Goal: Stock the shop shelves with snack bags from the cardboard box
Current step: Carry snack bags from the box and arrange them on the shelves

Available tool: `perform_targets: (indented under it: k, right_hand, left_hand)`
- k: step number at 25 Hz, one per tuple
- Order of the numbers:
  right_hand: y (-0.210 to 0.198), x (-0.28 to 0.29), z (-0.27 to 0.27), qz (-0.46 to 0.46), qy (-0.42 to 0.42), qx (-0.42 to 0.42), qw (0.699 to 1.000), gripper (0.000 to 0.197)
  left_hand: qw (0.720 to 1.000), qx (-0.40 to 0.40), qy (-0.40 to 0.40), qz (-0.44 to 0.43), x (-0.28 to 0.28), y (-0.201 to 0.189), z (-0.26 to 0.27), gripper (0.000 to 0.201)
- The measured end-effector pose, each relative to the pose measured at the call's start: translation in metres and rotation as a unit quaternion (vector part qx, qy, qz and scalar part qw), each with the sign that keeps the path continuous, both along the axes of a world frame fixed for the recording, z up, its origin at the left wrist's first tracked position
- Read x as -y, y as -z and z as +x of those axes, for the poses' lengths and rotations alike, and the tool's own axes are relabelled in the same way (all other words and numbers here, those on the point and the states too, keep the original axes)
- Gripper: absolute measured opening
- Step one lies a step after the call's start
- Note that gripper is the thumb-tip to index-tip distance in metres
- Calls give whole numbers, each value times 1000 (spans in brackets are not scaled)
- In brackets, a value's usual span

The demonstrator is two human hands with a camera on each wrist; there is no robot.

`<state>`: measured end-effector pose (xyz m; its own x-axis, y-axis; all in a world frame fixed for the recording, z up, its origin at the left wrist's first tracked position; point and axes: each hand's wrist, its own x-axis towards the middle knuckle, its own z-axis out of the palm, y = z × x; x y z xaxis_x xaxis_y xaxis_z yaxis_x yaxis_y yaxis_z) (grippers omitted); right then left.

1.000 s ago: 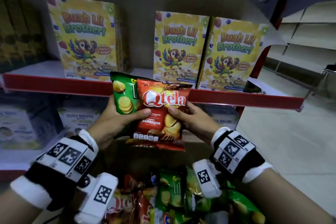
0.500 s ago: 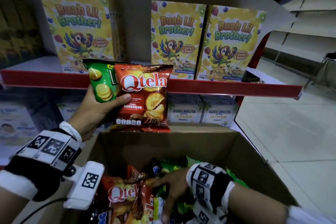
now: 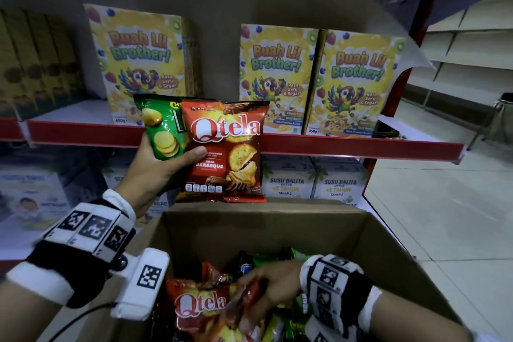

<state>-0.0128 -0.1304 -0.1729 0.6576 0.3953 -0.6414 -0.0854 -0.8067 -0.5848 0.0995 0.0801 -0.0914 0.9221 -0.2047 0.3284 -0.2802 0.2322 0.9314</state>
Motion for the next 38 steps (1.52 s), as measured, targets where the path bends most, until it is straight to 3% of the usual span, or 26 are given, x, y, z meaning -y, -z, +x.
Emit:
perform_targets:
  k: [3, 5, 7, 9, 12, 14, 16, 18, 21, 24, 30, 38]
  right_hand:
    - [-22, 19, 3, 168, 130, 74, 974, 21]
    - [-34, 37, 6, 310, 273, 81, 907, 36]
    - [-50, 53, 5, 412, 362, 57, 834, 61]
    - [-71, 64, 6, 463, 392, 62, 792, 72]
    - [-107, 74, 10, 498, 416, 183, 739, 75]
    - [-128, 74, 14, 500, 418, 239, 720, 71]
    - [-141, 68, 15, 494, 410, 257, 723, 79]
    - [-149, 63, 12, 498, 377, 237, 744, 92]
    - [-153, 56, 4, 543, 311, 193, 756, 77]
    - [-153, 52, 1, 513, 293, 214, 778, 67]
    - [-155, 51, 2, 471, 372, 242, 762, 55]
    - [-155, 48, 11, 477, 382, 259, 748, 51]
  left_hand:
    - [999, 4, -34, -12, -4, -4, 0, 86]
    - [998, 5, -63, -23, -6, -7, -1, 86]
    - [996, 6, -83, -29, -6, -9, -3, 86]
    - [995, 9, -96, -28, -5, -10, -6, 86]
    - [995, 10, -102, -19, 4, -10, -8, 87]
    - [995, 5, -94, -17, 12, -12, -10, 92]
    - [997, -1, -72, -14, 20, -15, -13, 100]
    - [998, -3, -57, -18, 26, -18, -15, 105]
    - [997, -20, -60, -37, 30, -22, -18, 109]
    - [997, -25, -55, -39, 31, -23, -20, 110]
    - [998, -18, -1, -55, 33, -24, -23, 102]
    - [998, 24, 17, -56, 37, -27, -14, 94]
